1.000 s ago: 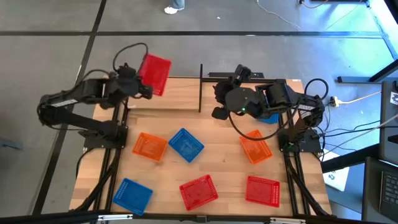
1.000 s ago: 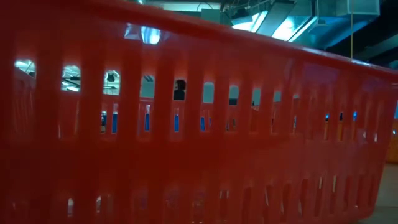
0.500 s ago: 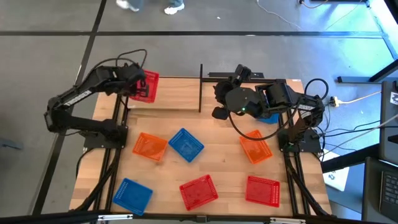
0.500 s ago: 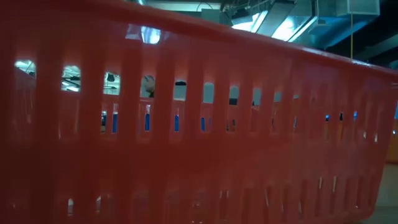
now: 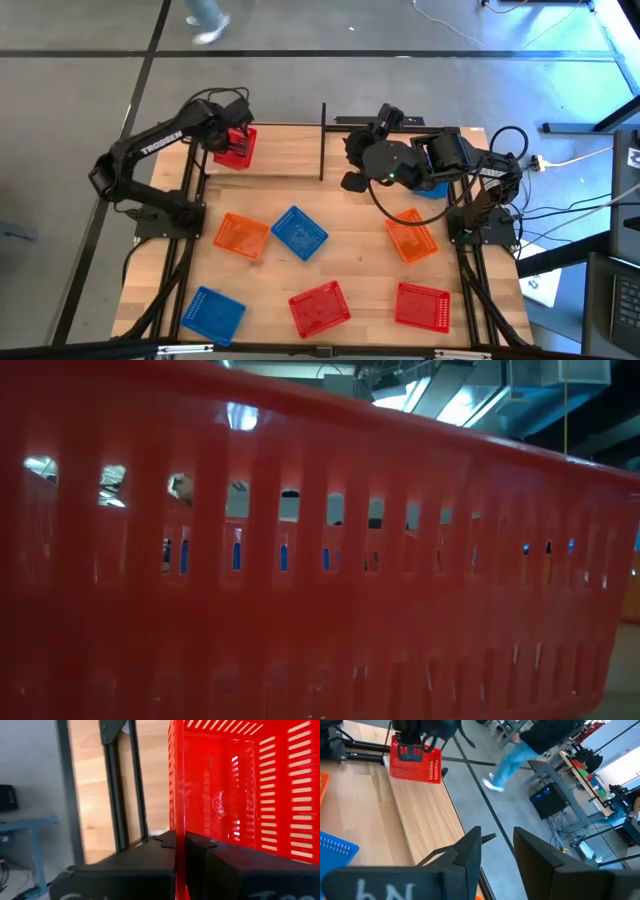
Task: Stack baskets on shelf by color
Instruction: Put the top red bin on the shelf
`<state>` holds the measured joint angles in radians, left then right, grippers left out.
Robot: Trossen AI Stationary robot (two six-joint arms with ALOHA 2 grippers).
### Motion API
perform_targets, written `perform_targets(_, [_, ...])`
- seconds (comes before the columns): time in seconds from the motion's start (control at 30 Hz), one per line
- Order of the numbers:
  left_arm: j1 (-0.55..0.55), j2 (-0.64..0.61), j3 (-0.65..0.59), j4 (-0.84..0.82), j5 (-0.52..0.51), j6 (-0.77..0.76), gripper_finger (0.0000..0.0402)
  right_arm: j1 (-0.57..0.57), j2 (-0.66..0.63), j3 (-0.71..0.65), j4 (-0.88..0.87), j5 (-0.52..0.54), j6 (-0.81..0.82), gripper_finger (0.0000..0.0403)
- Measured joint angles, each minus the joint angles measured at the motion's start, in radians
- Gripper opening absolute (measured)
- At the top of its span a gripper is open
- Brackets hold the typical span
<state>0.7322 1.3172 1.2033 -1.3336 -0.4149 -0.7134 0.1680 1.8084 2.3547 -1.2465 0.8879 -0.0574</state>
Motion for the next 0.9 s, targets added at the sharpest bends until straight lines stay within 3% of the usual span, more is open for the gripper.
perform_targets(0.27, [0.115,0.085,-0.037,0.031,0.039,0.080,0.0000,0.000,0.000,0.000,-0.005,-0.001,0.000,0.0117])
perform_targets(0.5, [0.162,0.104,-0.075,0.122,0.036,0.143,0.0000,0.000,0.000,0.000,-0.005,-0.002,0.001,0.0117])
perform_targets(0.9, [0.197,0.104,-0.093,0.142,0.031,0.176,0.0000,0.000,0.000,0.000,-0.005,-0.026,0.003,0.0117])
